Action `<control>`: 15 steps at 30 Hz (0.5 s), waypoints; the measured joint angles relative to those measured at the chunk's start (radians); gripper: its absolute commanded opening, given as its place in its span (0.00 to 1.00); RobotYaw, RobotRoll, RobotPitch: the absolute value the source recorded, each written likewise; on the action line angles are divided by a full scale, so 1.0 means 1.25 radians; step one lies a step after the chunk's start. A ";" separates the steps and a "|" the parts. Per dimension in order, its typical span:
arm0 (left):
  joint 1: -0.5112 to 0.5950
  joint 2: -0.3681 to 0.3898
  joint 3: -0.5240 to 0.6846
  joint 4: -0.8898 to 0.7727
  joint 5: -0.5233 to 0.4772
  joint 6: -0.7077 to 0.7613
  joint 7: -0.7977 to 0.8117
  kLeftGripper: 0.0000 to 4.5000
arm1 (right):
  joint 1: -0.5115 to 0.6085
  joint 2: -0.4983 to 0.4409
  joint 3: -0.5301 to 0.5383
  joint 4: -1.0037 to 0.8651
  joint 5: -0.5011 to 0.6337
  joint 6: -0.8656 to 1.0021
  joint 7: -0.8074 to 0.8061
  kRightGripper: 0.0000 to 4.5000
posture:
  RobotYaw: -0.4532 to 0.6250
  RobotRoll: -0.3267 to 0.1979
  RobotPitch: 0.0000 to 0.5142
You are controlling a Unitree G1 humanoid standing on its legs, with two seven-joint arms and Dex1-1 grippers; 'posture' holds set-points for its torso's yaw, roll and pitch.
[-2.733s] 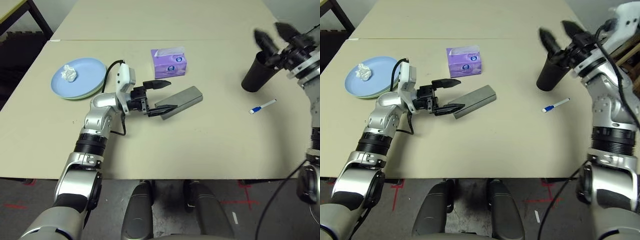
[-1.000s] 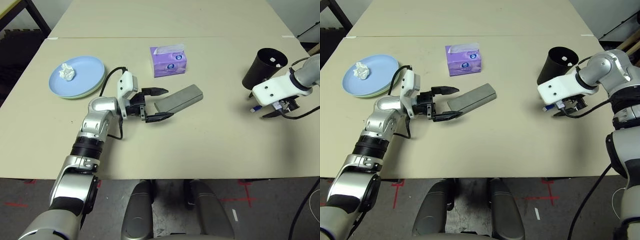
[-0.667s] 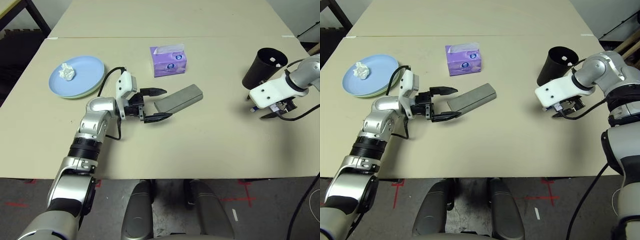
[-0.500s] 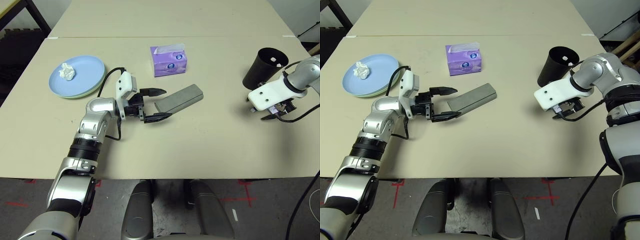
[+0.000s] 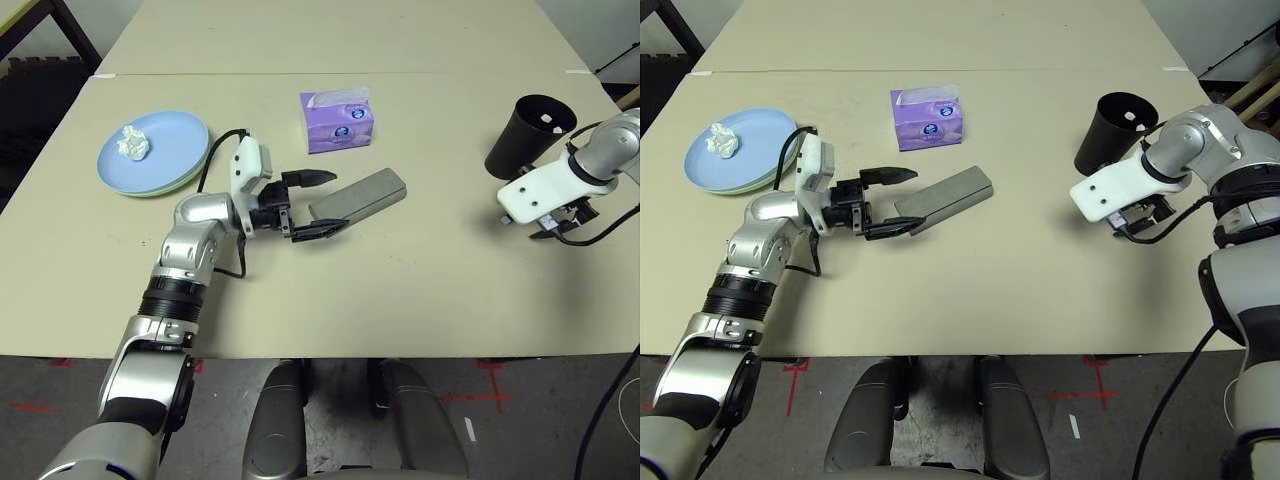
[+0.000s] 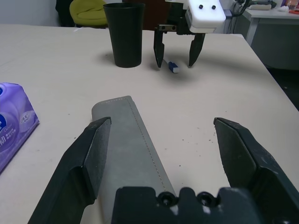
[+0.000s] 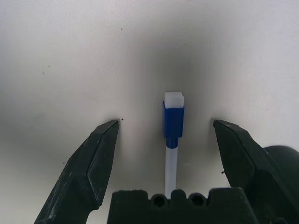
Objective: Organize and tidy the items on the table.
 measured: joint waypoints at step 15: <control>0.000 0.000 0.000 0.000 0.000 0.000 0.000 1.00 | -0.003 0.012 0.001 0.014 -0.001 -0.003 0.041 0.09 | 0.57 0.62 0.47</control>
